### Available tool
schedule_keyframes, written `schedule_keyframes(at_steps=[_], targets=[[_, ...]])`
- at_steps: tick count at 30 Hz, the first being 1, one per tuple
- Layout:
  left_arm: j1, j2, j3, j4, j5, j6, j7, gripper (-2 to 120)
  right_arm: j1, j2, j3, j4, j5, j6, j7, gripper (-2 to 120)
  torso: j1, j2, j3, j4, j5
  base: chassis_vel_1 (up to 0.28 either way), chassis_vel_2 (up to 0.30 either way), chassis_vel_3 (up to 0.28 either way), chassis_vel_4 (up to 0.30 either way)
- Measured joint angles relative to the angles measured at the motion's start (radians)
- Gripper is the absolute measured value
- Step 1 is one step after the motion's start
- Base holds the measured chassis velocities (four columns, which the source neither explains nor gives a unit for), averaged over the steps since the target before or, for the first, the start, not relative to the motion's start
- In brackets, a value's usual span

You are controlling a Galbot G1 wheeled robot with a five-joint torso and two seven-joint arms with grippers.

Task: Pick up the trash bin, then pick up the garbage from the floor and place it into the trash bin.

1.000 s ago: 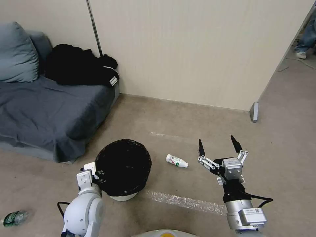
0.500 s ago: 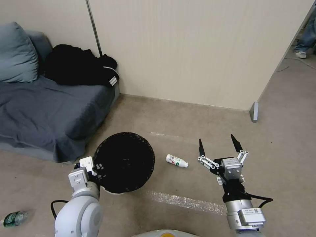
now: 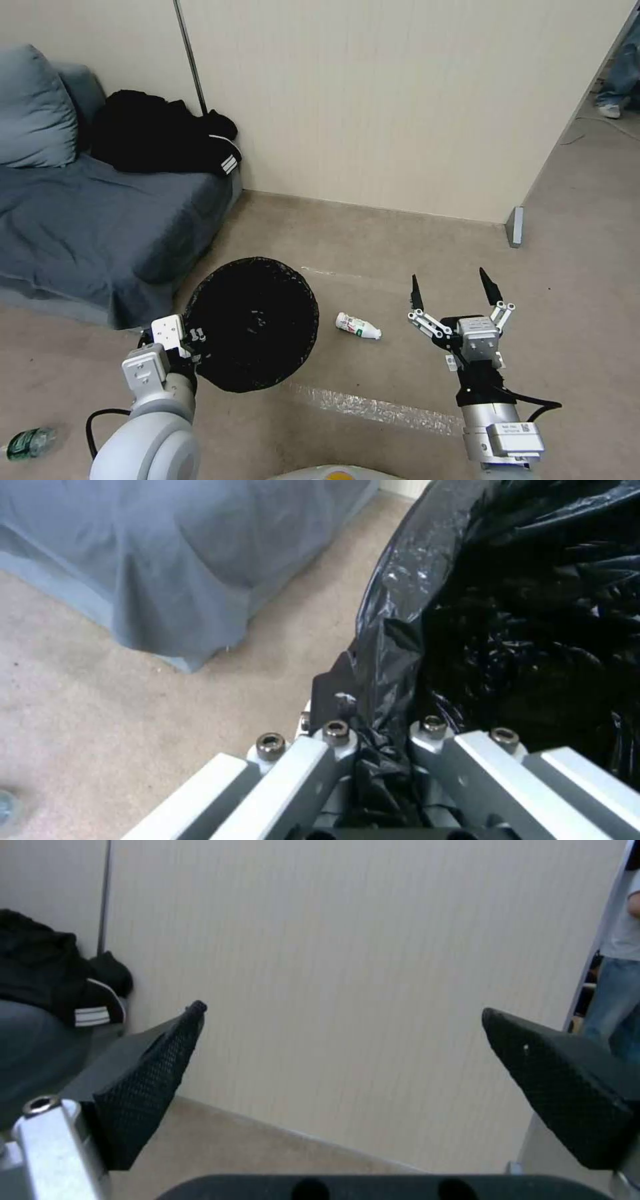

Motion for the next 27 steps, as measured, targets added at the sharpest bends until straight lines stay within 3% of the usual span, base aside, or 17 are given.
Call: schedule_keyframes(at_steps=[27], targets=[[0.063,0.002,0.03,-0.017,0.052,-0.044,0.007,1,0.002,0.0,0.003,-0.027,0.012,0.051,-0.021,100,0.0,0.0,0.0,0.0,0.0,0.0,0.0,0.0,0.0]])
